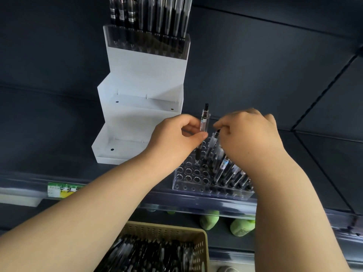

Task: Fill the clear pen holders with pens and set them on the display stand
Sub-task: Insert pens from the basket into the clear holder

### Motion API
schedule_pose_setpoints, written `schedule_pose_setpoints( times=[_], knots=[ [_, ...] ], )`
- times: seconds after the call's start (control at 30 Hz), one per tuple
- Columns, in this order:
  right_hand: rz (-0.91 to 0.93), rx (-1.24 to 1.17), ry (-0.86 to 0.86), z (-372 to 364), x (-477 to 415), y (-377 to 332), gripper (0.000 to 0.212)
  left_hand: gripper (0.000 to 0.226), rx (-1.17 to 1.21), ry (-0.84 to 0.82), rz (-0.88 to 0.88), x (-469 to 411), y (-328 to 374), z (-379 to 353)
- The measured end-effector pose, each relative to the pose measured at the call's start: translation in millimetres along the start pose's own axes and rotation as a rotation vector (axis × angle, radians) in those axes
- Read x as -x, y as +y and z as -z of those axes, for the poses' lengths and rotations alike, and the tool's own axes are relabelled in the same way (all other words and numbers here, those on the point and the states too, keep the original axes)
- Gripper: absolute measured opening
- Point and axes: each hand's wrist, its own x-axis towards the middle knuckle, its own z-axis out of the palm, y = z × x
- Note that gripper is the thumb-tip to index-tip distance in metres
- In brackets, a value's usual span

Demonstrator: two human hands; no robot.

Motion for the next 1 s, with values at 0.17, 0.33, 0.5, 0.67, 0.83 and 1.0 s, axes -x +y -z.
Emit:
schedule_pose_setpoints(
  times=[0.17,0.33,0.5,0.67,0.83,1.0],
  knots=[
    [0.011,-0.003,-0.012,0.3,2.0,0.8,0.034,0.017,0.011,-0.021,-0.022,1.3,-1.5,-8.1],
    [-0.017,-0.067,0.022,2.4,2.5,4.1,0.035,0.016,0.012,-0.026,-0.043,2.1,-0.1,-13.5],
    [-0.029,-0.122,0.048,2.0,4.7,7.4,0.035,0.017,-0.012,-0.034,-0.046,2.8,-3.0,-21.6],
    [-0.031,-0.138,0.023,2.3,5.2,11.3,0.031,0.017,-0.065,-0.081,-0.041,3.7,-7.4,-27.4],
    [-0.045,-0.166,0.052,-1.8,4.8,15.4,0.036,0.016,-0.182,-0.115,-0.013,4.0,-15.8,-33.0],
    [-0.034,-0.215,0.062,-4.9,4.7,16.7,0.036,0.013,-0.229,-0.146,0.018,3.9,-23.4,-35.8]
  ],
)
